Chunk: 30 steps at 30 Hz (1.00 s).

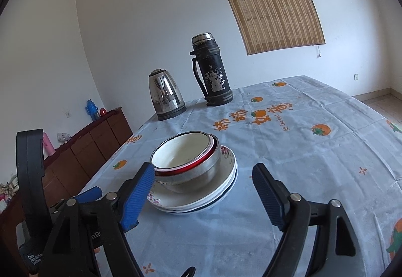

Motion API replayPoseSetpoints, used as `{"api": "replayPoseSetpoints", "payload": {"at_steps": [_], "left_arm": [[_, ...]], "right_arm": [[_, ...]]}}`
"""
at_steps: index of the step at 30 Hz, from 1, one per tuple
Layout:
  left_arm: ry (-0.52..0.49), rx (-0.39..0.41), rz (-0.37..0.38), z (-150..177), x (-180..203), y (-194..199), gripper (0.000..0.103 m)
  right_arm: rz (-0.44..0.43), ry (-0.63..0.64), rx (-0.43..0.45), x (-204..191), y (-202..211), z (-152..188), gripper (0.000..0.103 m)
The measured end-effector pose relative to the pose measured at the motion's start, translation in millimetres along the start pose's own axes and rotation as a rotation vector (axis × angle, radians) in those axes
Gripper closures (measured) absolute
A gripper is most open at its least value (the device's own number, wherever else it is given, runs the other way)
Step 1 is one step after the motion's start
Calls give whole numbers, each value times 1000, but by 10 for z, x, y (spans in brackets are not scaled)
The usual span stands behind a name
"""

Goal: Organize plates and bowls

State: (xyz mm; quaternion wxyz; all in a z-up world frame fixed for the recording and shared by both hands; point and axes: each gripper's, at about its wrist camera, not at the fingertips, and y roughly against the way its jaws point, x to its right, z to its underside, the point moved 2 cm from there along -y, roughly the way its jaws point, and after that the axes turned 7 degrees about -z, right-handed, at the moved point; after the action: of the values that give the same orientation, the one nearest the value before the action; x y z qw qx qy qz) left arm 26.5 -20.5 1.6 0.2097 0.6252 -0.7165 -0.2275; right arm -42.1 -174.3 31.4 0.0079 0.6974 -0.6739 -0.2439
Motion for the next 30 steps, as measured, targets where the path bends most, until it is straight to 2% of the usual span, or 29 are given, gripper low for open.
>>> {"api": "replayPoseSetpoints", "payload": {"at_steps": [8, 22, 30], "left_arm": [[-6, 23, 11, 122, 19, 205, 1], [-32, 140, -47, 274, -10, 687, 0], [-10, 173, -50, 303, -74, 844, 0]], "right_arm": [[1, -15, 12, -1, 229, 84, 18], [9, -43, 70, 5, 665, 190, 15], [0, -35, 95, -74, 827, 218, 15]]}}
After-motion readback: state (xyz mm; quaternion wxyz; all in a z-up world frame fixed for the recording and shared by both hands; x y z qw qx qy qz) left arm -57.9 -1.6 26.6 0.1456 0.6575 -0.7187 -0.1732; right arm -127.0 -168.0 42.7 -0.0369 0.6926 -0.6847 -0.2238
